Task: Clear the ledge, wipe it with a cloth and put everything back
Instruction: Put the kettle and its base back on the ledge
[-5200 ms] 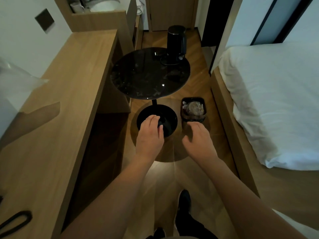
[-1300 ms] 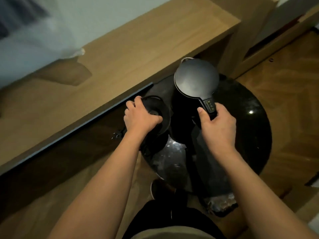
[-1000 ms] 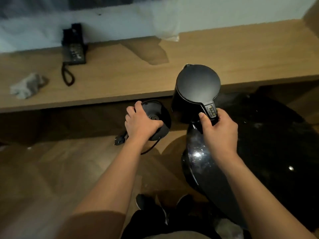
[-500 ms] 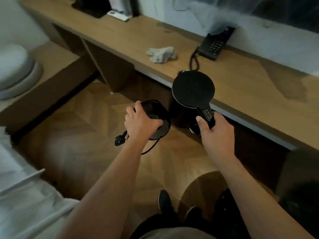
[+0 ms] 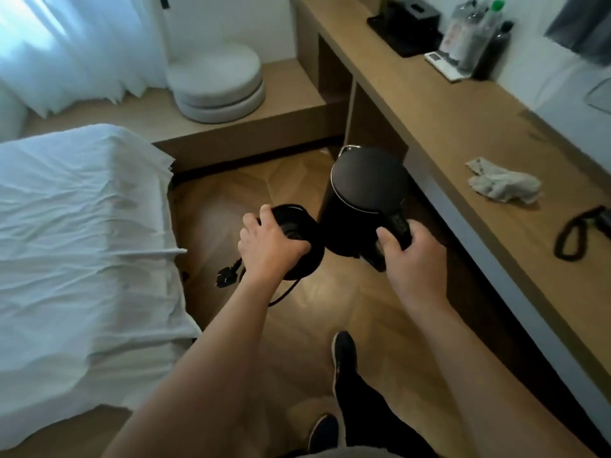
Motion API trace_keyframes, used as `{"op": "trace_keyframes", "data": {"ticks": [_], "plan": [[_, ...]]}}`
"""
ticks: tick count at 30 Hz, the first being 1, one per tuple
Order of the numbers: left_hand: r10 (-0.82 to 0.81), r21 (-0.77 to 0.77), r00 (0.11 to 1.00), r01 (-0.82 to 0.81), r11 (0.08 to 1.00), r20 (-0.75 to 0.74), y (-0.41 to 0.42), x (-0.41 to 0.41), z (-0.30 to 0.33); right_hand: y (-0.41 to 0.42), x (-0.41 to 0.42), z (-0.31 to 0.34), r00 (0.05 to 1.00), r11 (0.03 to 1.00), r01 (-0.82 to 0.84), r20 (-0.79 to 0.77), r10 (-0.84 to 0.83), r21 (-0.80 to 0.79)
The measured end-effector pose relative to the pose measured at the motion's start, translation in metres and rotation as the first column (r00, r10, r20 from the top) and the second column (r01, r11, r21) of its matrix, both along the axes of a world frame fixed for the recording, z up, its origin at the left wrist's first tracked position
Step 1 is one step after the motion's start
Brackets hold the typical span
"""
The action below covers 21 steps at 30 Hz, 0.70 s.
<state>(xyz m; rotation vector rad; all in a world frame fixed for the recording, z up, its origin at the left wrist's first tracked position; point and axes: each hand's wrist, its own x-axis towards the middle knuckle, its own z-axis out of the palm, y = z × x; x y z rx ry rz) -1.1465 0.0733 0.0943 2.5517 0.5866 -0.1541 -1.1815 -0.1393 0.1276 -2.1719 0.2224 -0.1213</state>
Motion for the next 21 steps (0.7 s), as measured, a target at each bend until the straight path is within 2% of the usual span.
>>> {"op": "trace_keyframes", "data": {"ticks": [7,16,21], "plan": [[0.158,0.059,0.987,-0.158,0.986,-0.002,0.029,0.088,0.003,0.021,0.127,0.003,0.983,0.983,-0.182,-0.024,0.182,0.022],[0.250,0.076,0.968,-0.250,0.965,0.010,0.062,0.195,0.015,0.058,0.252,0.011,0.974,0.973,-0.225,-0.007,0.226,0.040],[0.250,0.083,0.968,-0.248,0.965,-0.008,0.097,0.267,0.005,0.097,0.328,0.007,0.977,0.976,-0.211,-0.019,0.212,0.043]]}}
